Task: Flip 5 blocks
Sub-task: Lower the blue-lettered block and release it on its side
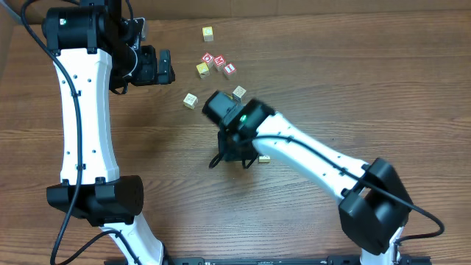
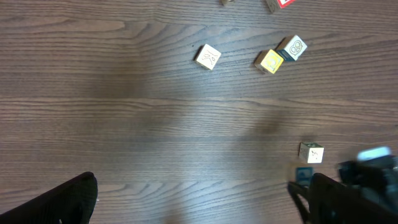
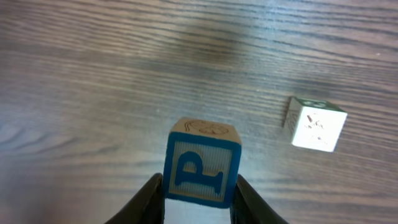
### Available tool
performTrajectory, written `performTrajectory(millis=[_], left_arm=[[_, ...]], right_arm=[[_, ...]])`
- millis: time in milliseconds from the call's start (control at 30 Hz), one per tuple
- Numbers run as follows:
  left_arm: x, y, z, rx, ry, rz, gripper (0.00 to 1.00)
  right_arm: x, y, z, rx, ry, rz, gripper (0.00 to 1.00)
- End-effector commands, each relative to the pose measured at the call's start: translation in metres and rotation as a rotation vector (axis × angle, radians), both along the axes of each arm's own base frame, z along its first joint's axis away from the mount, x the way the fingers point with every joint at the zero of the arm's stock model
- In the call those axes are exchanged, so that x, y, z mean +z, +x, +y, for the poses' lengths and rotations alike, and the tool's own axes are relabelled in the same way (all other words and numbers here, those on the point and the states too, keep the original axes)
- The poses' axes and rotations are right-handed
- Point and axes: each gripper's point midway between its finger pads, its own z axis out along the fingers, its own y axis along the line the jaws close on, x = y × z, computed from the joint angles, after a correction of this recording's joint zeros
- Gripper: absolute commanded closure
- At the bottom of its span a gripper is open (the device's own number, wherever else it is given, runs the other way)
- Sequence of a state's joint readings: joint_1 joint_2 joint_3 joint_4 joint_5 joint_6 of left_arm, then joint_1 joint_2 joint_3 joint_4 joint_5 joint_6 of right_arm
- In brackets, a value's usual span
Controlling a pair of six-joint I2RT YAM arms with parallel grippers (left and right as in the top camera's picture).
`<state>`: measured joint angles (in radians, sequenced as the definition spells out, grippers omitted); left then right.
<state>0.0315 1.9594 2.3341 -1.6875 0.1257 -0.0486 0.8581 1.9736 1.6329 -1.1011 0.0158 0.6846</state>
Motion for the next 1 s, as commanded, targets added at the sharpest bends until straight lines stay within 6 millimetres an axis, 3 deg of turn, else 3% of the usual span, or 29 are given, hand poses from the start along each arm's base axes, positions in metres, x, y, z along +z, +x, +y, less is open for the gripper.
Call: performTrajectory(millis=[0, 167, 200, 267, 300, 433, 533, 567, 633, 700, 767, 833, 967], left_arm=[[-0.005, 0.000, -0.001, -0.016, 0.008, 0.015, 0.00], [-0.005, 0.001, -0.001, -0.016, 0.008, 0.014, 0.00], [-0.005, 0.001, -0.001, -0.016, 0.008, 0.014, 0.00], [-0.005, 0.000, -0.001, -0.016, 0.008, 0.015, 0.00], [-0.005, 0.001, -0.001, -0.016, 0.008, 0.014, 0.00], [-0.005, 0.000, -0.001, -0.016, 0.008, 0.015, 0.00], [-0.005, 0.001, -0.001, -0.016, 0.008, 0.014, 0.00], [-0.005, 0.001, -0.001, -0.016, 0.008, 0.014, 0.00], [-0.005, 0.001, -0.001, -0.016, 0.008, 0.014, 0.00], [-0.005, 0.000, -0.001, -0.016, 0.008, 0.015, 0.00], [-0.005, 0.001, -0.001, -0.016, 0.008, 0.014, 0.00], [-0.005, 0.001, -0.001, -0.016, 0.008, 0.014, 0.00], [-0.005, 0.001, -0.001, -0.016, 0.008, 0.014, 0.00]], right_arm=[[-0.008, 0.006, -0.009, -0.079, -0.066, -0.088, 0.68], [-0.022, 0.003, -0.007, -0.088, -0.052, -0.092, 0.61], [-0.023, 0.003, -0.006, -0.088, -0.052, -0.093, 0.52], [-0.023, 0.003, -0.007, -0.087, -0.052, -0.092, 0.20], [-0.023, 0.003, -0.006, -0.087, -0.049, -0.089, 0.12], [-0.023, 0.002, -0.005, -0.086, -0.047, -0.086, 0.09], [-0.023, 0.003, -0.004, -0.086, -0.043, -0.090, 0.14], [-0.022, 0.003, -0.003, -0.085, -0.037, -0.089, 0.20], [-0.024, 0.001, 0.000, -0.081, -0.021, -0.077, 0.40], [-0.028, -0.007, 0.004, -0.071, 0.002, -0.038, 0.68], [-0.033, -0.018, 0.008, -0.056, 0.026, 0.013, 0.86], [-0.039, -0.028, 0.011, -0.041, 0.040, 0.053, 0.96], [-0.056, -0.039, 0.010, -0.024, 0.034, 0.065, 0.96]])
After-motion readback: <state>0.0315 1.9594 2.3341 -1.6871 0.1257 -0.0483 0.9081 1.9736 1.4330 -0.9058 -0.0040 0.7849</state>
